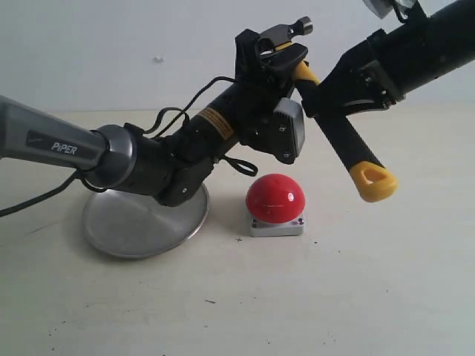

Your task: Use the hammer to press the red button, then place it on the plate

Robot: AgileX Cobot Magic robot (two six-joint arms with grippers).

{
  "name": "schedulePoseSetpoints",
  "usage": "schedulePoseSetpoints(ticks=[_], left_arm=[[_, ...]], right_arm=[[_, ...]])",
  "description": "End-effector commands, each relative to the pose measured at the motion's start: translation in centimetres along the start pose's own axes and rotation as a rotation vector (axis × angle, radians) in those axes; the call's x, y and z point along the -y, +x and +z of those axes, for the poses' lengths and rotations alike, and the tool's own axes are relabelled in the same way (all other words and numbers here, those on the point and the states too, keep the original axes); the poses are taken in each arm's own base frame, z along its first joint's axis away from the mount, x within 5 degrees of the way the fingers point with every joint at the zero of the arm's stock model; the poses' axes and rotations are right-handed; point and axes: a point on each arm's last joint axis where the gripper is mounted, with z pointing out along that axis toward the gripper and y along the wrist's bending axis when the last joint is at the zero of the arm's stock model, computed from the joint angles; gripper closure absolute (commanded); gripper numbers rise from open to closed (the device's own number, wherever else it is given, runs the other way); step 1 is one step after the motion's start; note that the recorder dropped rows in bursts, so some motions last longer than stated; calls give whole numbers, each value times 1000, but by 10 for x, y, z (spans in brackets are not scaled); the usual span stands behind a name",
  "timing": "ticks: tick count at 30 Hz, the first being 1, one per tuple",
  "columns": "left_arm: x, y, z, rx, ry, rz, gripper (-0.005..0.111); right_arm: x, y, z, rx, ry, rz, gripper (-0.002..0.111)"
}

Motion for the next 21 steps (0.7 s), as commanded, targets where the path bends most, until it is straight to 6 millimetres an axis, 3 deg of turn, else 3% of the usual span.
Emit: schedulePoseSetpoints(ticks=[1,21], left_arm=[[-23,-1,5,1,-117,-12,107],[-23,0,5,-3,-117,-17,107]], right_arm=[[5,1,5,3,-12,25,62],[9,-1,11,24,-44,59,71]])
